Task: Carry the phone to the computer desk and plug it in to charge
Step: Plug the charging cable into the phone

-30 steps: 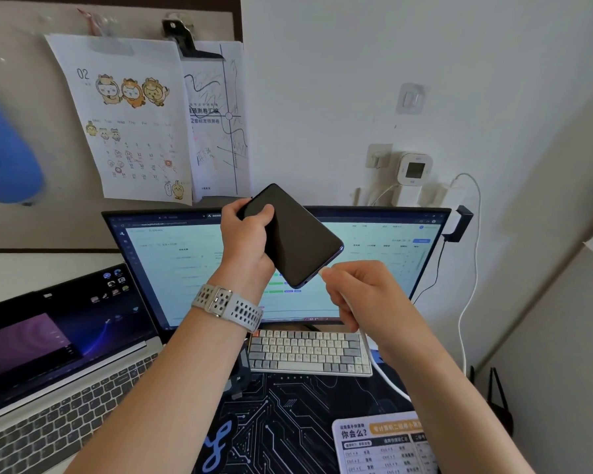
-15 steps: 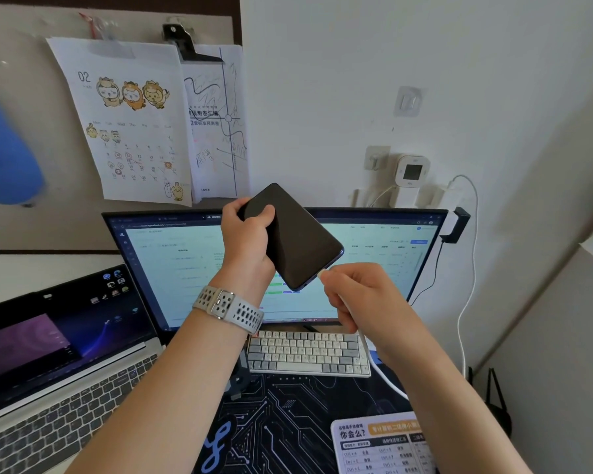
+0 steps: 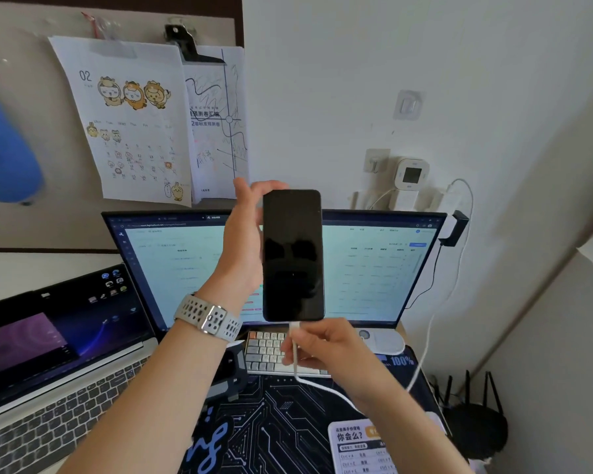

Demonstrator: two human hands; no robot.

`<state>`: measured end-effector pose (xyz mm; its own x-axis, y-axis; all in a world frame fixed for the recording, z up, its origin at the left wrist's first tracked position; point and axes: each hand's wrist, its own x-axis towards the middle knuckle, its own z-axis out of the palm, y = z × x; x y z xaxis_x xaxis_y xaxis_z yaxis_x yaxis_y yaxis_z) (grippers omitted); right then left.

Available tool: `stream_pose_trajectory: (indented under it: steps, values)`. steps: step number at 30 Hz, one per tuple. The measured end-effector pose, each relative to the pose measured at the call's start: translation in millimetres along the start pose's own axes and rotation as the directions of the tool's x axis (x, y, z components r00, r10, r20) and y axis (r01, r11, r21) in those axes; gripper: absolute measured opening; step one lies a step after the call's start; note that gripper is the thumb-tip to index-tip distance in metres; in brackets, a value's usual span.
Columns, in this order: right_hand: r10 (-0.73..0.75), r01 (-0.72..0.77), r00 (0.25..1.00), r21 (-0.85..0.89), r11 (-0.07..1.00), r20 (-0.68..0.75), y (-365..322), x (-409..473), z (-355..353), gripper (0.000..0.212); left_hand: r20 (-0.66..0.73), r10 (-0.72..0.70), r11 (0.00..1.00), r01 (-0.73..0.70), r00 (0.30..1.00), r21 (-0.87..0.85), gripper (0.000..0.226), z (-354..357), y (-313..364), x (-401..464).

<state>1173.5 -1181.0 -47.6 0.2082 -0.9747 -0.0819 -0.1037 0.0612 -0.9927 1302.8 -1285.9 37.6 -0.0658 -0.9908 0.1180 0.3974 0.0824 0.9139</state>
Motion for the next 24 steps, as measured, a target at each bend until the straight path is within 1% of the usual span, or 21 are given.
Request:
stream_pose_trajectory:
  steps: [4, 7, 12, 16, 24]
  values:
    - [0.029, -0.028, 0.999, 0.023, 0.999, -0.024, 17.2, -2.8, 8.9, 0.029, 0.227, -0.054, 0.998, 0.061, 0.972, -0.022, 0.082, -9.2, -6.4, -10.6]
    - [0.065, -0.063, 0.997, 0.064, 0.996, -0.034, 22.9, -3.3, 10.8, 0.025, 0.32, -0.115, 0.991, 0.133, 0.94, -0.033, 0.087, -15.3, -11.4, -14.8]
    - [0.095, -0.092, 0.995, 0.085, 0.992, -0.026, 23.6, -3.5, 11.8, 0.023, 0.301, -0.151, 0.987, 0.162, 0.942, -0.013, 0.088, -15.9, -12.5, -15.9]
    - [0.094, -0.091, 0.995, 0.105, 0.99, -0.023, 22.6, -3.8, 11.4, 0.021, 0.282, -0.149, 0.988, 0.154, 0.948, 0.004, 0.09, -14.1, -11.4, -14.8]
    - [0.081, -0.078, 0.997, 0.115, 0.99, -0.019, 20.2, -3.4, 9.3, 0.023, 0.294, -0.14, 0.989, 0.149, 0.945, -0.009, 0.091, -14.9, -11.2, -12.3]
